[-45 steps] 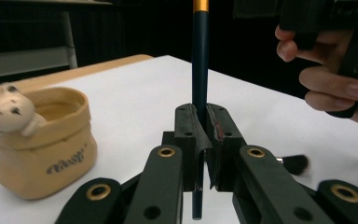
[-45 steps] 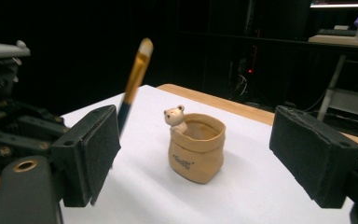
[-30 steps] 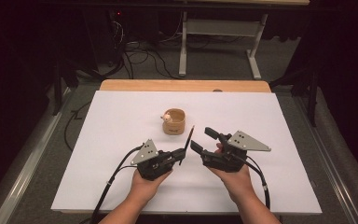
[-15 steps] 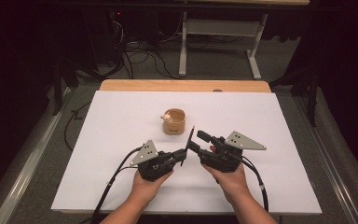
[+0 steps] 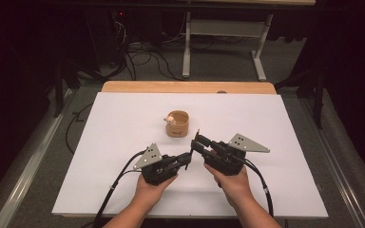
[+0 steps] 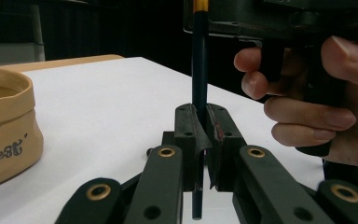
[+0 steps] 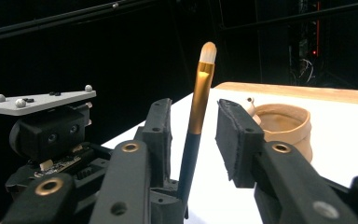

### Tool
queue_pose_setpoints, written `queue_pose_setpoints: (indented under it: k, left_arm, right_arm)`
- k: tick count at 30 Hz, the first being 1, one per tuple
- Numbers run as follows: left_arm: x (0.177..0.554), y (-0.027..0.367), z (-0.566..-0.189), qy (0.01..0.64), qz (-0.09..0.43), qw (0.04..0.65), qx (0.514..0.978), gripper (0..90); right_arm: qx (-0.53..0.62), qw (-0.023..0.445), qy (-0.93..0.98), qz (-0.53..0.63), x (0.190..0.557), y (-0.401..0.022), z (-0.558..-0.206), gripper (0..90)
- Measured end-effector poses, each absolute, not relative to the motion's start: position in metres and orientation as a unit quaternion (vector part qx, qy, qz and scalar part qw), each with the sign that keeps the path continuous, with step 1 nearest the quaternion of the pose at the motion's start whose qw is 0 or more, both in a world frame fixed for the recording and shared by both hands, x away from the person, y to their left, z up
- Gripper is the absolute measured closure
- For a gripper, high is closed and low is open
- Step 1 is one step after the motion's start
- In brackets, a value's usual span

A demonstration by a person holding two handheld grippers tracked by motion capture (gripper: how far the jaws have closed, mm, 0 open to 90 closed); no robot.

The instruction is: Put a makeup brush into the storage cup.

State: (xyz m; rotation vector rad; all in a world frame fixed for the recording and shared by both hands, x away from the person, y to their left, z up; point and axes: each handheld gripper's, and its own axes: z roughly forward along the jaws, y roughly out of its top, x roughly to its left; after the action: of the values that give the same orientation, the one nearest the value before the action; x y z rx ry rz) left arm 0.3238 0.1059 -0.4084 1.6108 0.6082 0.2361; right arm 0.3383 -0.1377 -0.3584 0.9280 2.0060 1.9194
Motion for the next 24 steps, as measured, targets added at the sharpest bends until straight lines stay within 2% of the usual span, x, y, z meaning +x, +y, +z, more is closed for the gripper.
queue_pose_setpoints:
  k: [24]
  left_arm:
    - [0.3229,0.1034,-0.4099,0.262,0.101,0.643,0.713,83.7]
  right_arm:
    - [0.321,0.086,0.678,0.656,0.3404,-0.1381,-0.3613,85.1]
